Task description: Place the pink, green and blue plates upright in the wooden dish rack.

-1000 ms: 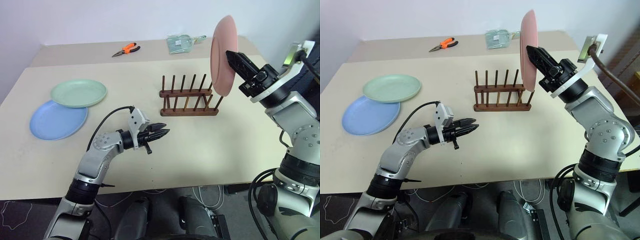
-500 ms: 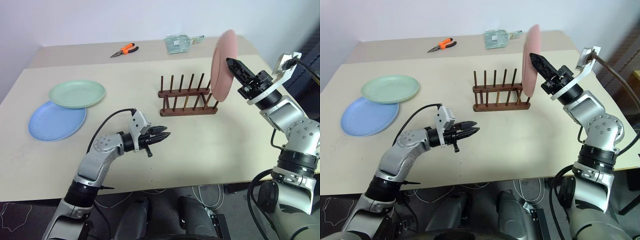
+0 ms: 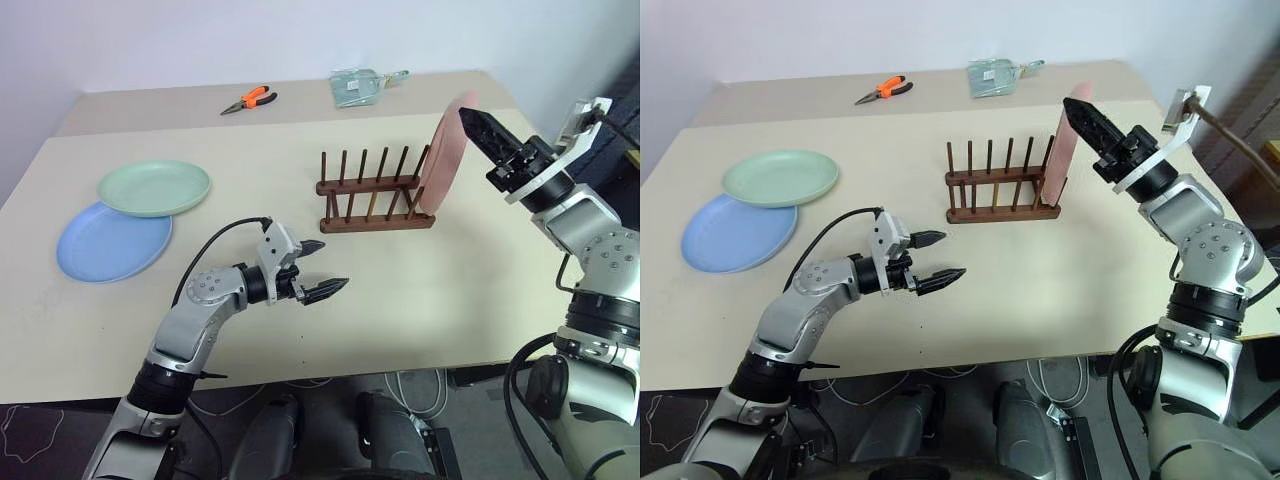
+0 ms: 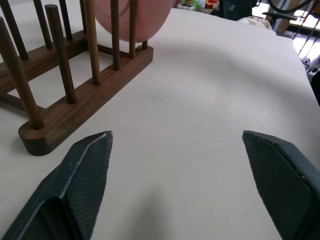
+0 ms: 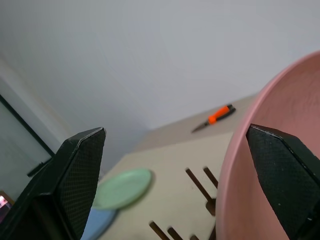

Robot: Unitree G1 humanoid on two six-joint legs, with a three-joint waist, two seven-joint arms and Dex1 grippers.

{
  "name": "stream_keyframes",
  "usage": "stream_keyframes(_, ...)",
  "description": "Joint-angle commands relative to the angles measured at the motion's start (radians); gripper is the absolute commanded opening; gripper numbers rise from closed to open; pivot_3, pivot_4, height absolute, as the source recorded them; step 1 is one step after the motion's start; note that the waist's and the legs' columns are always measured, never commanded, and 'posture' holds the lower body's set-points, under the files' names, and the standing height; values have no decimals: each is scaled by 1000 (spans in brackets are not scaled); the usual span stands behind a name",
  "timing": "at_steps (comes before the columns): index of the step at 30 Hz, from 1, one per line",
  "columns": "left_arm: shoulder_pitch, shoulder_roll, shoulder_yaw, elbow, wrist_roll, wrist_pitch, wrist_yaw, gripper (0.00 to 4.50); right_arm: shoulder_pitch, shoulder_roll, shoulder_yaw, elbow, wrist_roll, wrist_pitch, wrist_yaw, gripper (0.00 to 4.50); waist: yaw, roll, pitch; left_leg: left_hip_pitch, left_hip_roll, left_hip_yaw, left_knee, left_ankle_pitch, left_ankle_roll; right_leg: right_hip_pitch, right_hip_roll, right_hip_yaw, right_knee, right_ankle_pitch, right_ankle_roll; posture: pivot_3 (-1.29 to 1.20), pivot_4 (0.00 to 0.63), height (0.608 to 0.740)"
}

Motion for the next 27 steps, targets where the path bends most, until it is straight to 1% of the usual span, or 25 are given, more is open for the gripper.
stream_keyframes(1,-9,2,-2,-25,-2,-5,0,4362,3,-26,22,-23,-50,-21,7,4500,0,0,0,0,0,0,0,0,0,0,0,0,0,0,0,0,150,738)
stream_keyframes(11,-12,3,-1,-17,0,-5,-2,4362,14,-47,86,-18,-169,-41,30,4500,1,0,0,0,0,0,0,0,0,0,0,0,0,0,0,0,150,738)
stream_keyframes(16,-11,1,-4,-12,5,-11,-1,4362,-20,-41,124,68,-279,-103,10,4500,2,0,0,0,0,0,0,0,0,0,0,0,0,0,0,0,150,738)
stream_keyframes(21,-3,3,-1,-12,7,-14,-2,4362,-40,-44,152,93,-349,-150,19,4500,0,0,0,0,0,1,0,0,0,0,0,0,0,0,0,0,150,738)
stream_keyframes(27,2,1,-1,-14,9,-13,0,4362,-41,-51,212,34,-448,-210,17,4500,-7,0,0,0,0,1,0,0,0,0,0,0,0,0,0,0,150,738)
